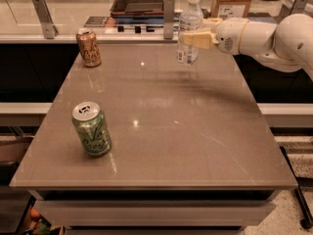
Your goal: Move blue plastic bottle near orange can
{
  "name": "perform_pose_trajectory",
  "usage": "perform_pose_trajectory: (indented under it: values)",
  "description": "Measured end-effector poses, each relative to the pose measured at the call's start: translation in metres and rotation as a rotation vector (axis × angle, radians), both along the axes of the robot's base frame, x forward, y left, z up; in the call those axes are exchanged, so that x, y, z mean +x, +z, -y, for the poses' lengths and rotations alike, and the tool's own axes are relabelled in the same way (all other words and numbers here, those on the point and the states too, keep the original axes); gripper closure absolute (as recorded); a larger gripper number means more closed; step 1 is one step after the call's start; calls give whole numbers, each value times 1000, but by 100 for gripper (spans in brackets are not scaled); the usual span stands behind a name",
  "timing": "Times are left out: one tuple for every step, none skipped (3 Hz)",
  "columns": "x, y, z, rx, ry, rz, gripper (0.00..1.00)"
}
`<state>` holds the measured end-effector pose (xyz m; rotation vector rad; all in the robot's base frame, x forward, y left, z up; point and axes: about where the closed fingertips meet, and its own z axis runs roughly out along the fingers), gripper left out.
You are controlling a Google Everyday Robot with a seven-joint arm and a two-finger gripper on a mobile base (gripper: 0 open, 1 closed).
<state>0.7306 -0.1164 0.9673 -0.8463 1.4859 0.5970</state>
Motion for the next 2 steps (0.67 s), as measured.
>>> perform_pose_trajectory:
  values:
    - [-5, 8, -32, -1, 13, -9, 100]
    - [-10, 6, -68, 1, -7, -18, 100]
